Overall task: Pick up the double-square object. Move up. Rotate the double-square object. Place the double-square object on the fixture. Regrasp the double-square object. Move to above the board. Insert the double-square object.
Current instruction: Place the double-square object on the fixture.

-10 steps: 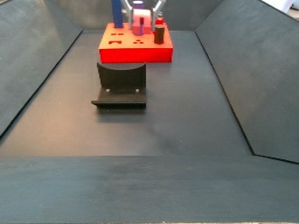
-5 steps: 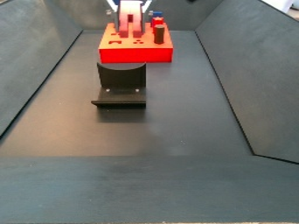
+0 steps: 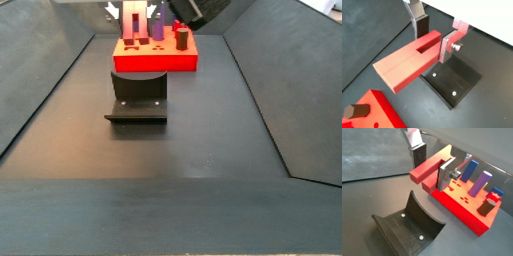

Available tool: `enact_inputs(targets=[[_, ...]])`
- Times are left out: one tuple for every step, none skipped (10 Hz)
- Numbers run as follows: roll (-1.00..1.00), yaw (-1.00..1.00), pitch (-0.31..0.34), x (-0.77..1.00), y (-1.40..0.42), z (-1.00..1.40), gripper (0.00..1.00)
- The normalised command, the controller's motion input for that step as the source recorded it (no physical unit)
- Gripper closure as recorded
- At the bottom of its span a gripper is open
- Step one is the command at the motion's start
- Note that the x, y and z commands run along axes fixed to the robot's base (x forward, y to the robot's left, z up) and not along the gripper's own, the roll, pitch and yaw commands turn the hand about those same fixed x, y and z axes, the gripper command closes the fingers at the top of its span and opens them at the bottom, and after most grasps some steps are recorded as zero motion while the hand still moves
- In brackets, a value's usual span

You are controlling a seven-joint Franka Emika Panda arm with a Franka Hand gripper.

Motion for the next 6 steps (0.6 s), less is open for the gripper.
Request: enact_inputs(targets=[[-0.21,-0.11,0.074,0.05,0.03,0.00,1.00],[-1.00,-0.21,0.003,0.09,0.06,-1.00,1.00],[-1.00,-0.20,-0.006,0.10,0.06,-1.00,1.00],[-1.00,-0.19,0.006,0.11,0.07,-1.00,1.00],[-1.00,-0.19,0.018,0.12,0.07,-1.00,1.00],[-1.00,-0.18,0.019,0.13,0.08,-1.00,1.00]])
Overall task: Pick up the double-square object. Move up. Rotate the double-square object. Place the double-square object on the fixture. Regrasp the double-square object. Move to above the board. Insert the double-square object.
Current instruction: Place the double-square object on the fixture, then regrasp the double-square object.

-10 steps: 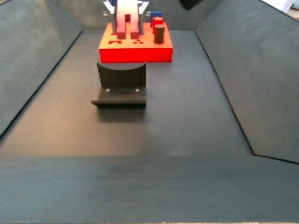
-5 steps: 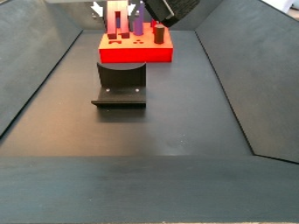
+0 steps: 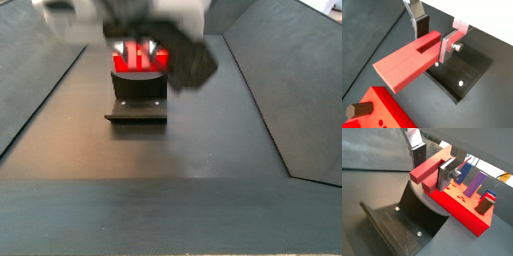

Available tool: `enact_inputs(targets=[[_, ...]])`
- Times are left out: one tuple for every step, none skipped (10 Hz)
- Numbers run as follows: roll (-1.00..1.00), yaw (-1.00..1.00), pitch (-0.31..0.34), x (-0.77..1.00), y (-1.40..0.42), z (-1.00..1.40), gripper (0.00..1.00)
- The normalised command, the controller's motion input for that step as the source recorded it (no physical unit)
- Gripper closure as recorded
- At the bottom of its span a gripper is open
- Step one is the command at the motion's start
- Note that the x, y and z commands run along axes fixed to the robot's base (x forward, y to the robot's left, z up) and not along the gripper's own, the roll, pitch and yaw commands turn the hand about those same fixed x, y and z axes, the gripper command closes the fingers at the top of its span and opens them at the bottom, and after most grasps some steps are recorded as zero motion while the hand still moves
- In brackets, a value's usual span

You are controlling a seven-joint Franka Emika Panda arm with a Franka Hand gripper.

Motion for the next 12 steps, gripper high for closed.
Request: enact_inputs(targets=[[-0.93,-0.17,0.014,0.13,0.09,-1.00,1.00],[-0.71,-0.14,0.000,0.14,0.09,-1.00,1.00],[-0.54,-0.12,-0.004,0.15,0.10,-1.00,1.00],[-0.32,-0.10,0.005,0.17,0.10,-1.00,1.00],[-0.21,-0.08,0.004,0.18,0.10,-1.00,1.00],[-0.18,-0.07,0.003,0.17,0.11,-0.95,1.00],[-0.17,-0.07,0.001,0.15,0.10,-0.83,1.00],[-0.15,-0.06,0.002,0.12,0.07,-0.61,1.00],[-0.14,-0.06,-0.007,0.10,0.05,-0.46,1.00],[-0.10,-0.04,-0.006,0.07,0.05,-0.42,1.00],[0.00,0.00,0.000,0.00,0.00,0.00,0.00],[0.08,0.06,0.096,0.00,0.00,1.00,0.00]])
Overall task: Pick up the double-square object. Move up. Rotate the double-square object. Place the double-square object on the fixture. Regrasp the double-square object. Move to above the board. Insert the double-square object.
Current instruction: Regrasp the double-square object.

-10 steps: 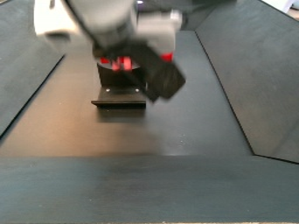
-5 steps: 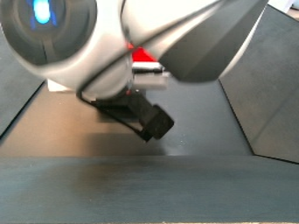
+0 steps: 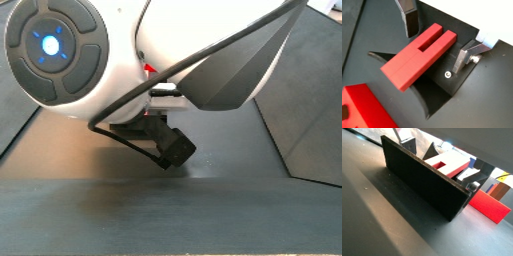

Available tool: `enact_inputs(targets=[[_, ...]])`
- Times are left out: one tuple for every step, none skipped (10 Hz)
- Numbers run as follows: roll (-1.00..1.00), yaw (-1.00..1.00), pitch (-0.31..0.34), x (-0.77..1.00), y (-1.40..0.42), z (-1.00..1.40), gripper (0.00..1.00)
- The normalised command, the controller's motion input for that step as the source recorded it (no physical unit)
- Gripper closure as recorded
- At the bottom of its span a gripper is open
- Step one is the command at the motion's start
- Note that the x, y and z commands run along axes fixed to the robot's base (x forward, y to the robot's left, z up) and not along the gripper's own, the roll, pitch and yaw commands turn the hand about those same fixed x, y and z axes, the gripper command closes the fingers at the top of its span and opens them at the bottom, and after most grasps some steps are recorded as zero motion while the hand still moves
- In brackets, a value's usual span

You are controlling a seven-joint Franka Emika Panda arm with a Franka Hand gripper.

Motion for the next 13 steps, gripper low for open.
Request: enact_inputs(targets=[[0.09,0.06,0.101,-0.01,0.00,1.00,0.00],[0.09,0.03,0.106,-0.03,0.00,1.00,0.00],[0.09,0.00,0.108,-0.03,0.00,1.00,0.00],[0.07,-0.02,0.112,-0.03,0.00,1.00,0.00],[0.06,-0.03,0.113,-0.03,0.00,0.95,0.00],[0.05,-0.05,0.105,-0.02,0.01,0.65,0.00],[0.04,-0.06,0.093,-0.02,0.01,0.47,0.00],[0.04,-0.06,0.078,-0.02,0.01,0.28,0.00],[1.00,0.00,0.056,-0.08,-0.93,1.00,0.00],[1.00,0.01,0.052,-0.08,-1.00,0.97,0.00],[1.00,0.00,0.040,-0.11,-1.00,0.96,0.00],[1.00,0.00,0.030,-0.14,-1.00,0.92,0.00],[1.00,0.00,0.025,-0.12,-0.91,0.77,0.00]])
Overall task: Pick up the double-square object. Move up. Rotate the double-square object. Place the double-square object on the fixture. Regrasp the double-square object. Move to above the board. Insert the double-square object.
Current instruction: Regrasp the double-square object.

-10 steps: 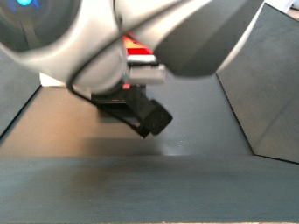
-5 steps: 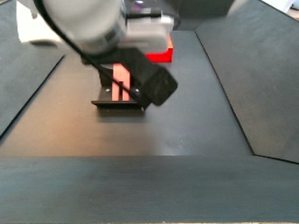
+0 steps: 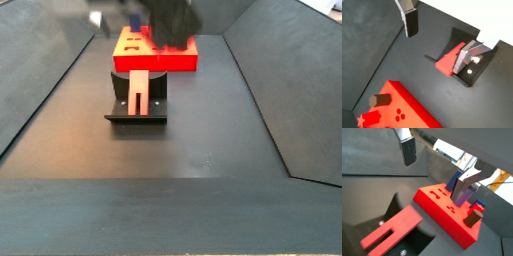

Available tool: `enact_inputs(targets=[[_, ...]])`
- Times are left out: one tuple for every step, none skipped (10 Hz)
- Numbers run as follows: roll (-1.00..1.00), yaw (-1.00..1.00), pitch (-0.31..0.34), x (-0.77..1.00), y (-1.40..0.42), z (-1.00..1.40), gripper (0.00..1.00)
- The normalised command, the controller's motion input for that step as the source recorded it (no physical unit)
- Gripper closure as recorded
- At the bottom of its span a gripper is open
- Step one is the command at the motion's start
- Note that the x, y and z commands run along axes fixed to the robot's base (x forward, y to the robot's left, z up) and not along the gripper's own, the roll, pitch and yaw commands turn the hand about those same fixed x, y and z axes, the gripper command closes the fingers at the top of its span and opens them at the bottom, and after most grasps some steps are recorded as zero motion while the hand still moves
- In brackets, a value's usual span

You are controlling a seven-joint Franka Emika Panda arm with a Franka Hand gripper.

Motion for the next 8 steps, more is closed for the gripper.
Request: enact_inputs(targets=[[1.00,0.00,0.023,-0.09,-0.74,0.55,0.00],[1.00,0.00,0.021,-0.05,-0.49,0.24,0.00],[1.00,0.00,0.019,-0.02,-0.29,0.02,0.00],[1.00,0.00,0.017,-0.01,-0.16,-0.02,0.00],[1.00,0.00,0.017,-0.02,0.01,0.04,0.00],[1.00,0.01,0.013,-0.02,0.01,0.04,0.00],[1.00,0.01,0.007,-0.02,0.00,0.01,0.00],[1.00,0.01,0.003,-0.02,0.00,0.00,0.00]])
